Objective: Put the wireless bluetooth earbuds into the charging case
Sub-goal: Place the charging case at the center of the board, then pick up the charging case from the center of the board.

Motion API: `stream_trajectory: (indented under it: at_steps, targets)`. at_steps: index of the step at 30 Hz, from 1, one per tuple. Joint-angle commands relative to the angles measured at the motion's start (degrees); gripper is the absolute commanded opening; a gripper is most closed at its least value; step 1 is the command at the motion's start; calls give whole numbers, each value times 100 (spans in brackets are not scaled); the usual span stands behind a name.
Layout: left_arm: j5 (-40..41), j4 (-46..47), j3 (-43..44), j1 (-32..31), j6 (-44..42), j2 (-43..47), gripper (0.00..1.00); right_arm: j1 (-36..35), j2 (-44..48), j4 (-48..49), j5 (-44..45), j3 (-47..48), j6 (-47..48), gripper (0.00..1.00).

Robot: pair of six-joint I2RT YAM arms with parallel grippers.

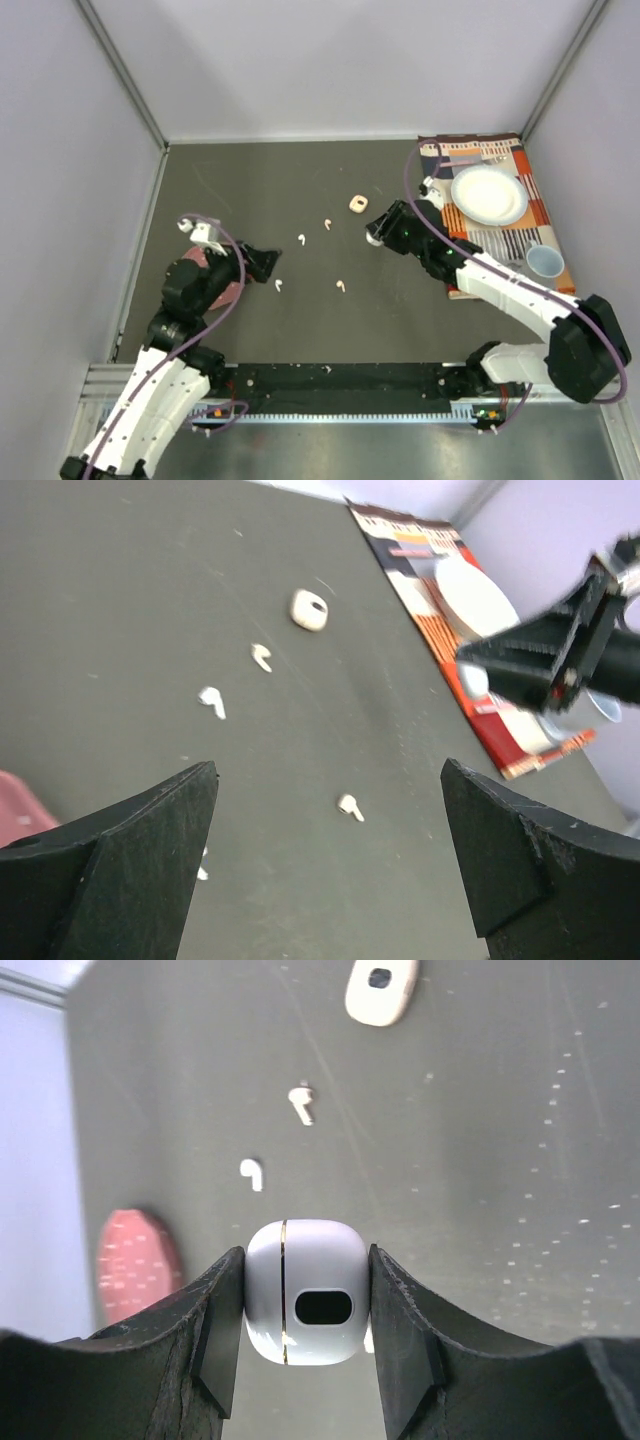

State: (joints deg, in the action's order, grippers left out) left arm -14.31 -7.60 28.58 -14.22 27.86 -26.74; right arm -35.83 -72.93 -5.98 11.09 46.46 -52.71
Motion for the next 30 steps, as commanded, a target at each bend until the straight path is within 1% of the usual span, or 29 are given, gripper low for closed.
stream_trajectory:
  at_steps: [1,2,3,4,5,6,7,8,9,10,12,13,14,15,16,18,22,25,30]
  targets:
    - [787,1373,-264,-1282,204,-32,99,6,384,519,-178,-75,-749,19]
    - [1224,1505,-291,-1555,159,-198,99,-2,437,553,-186,-84,-880,20]
    - [1376,1663,-335,-2045,141,-287,99,-2,515,554,-195,-84,-925,19]
    - [1587,1891,-448,-2250,150,-392,99,6,551,728,-230,-75,-969,19]
    - [1763,2337,-510,-2426,176,-611,99,-2,577,747,-239,-67,-1030,20]
    - [1852,2620,-572,-2758,202,-743,99,-2,621,747,-257,-58,-1057,20]
    - [1913,2849,-651,-2910,220,-875,99,-11,630,765,-265,-58,-1083,20]
    - [1984,3252,-652,-3059,220,-1216,99,-11,648,800,-300,-58,-1136,20]
    - [2184,3412,-634,-3365,203,-1402,98,-20,657,800,-327,-58,-1171,20]
    - [2308,3536,-565,-3507,133,-1813,98,-20,692,809,-379,-58,-1206,20]
    - [2694,3887,-442,-3876,89,-2219,95,-64,736,826,-406,-67,-1286,20]
    - [2870,4045,-336,-3974,88,-2578,94,-81,771,835,-389,-49,-1295,20]
    - [2994,4229,-318,-4062,88,-2747,93,-125,788,835,-371,-58,-1347,20]
    - [3082,4658,-309,-4176,71,-2897,93,-143,797,826,-362,-58,-1373,20]
    - [3283,4801,-239,-4220,62,-3185,93,-143,841,835,-388,-75,-1443,21]
    - [3399,5108,-151,-4308,1,-3451,90,-169,876,853,-397,-102,-1514,21]
    - [3645,5794,7,-4405,-70,-3907,90,-187,991,783,-345,-146,-1602,22]
    - [3637,6076,130,-4432,-78,-4154,91,-187,1096,782,-336,-207,-1628,22]
    - [3619,6007,499,-4467,-96,-4541,91,-187,1140,844,-432,-260,-1629,22]
